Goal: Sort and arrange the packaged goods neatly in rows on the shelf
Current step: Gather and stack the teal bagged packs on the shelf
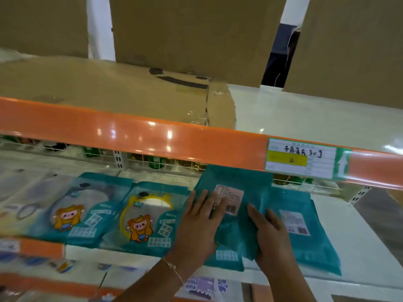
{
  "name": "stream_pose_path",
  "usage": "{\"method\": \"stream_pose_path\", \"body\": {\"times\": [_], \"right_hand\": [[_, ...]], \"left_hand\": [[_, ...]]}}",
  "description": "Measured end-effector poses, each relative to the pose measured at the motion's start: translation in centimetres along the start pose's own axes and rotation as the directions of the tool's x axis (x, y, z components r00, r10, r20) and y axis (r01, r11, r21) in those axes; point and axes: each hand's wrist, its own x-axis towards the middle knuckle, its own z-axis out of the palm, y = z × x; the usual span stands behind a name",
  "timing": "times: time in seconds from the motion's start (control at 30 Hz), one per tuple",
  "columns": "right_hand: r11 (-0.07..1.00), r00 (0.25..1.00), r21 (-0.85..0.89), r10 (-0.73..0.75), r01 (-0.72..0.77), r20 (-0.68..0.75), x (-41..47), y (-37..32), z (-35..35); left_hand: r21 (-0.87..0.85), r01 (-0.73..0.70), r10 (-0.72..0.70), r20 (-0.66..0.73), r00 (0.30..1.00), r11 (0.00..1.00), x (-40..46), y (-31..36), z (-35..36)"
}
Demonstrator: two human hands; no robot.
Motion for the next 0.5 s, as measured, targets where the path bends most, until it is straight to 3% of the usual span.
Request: {"method": "stream_pose_path", "body": {"times": [0.07,0.13,0.2,0.27,0.37,0.43,0.5], "right_hand": [[1.000,1.000,0.000,0.002,-0.002,0.024,-0.6,1.1,2.0],[1.000,0.998,-0.003,0.012,-0.012,0.057,-0.9,2.0,3.7],[0.998,0.993,-0.048,0.054,-0.049,0.107,-1.1,2.9,5.0],[0.987,0.986,-0.142,0.097,-0.078,0.138,-1.3,4.0,6.6],[0.953,0.977,-0.279,0.160,-0.115,0.142,-1.6,6.4,8.9],[0.931,0.976,-0.348,0.166,-0.108,0.142,-2.1,7.7,10.1],[0.930,0.980,-0.359,0.140,-0.080,0.144,-2.6,8.7,11.0]], "left_hand": [[-0.072,0.048,-0.050,-0.029,0.998,0.996,-1.6,-3.1,-0.3],[-0.268,0.121,-0.156,-0.112,0.981,0.956,-3.6,-6.1,-0.3],[-0.550,0.232,-0.359,-0.134,0.924,0.802,-5.1,-7.7,-1.5],[-0.772,0.315,-0.545,-0.047,0.837,0.551,-5.9,-8.7,-3.5],[-0.883,0.433,-0.665,0.216,0.715,0.178,-6.8,-10.5,-4.9],[-0.887,0.426,-0.664,0.428,0.613,-0.177,-7.4,-11.8,-4.9],[-0.793,0.394,-0.568,0.608,0.554,-0.465,-8.0,-12.9,-4.5]]}}
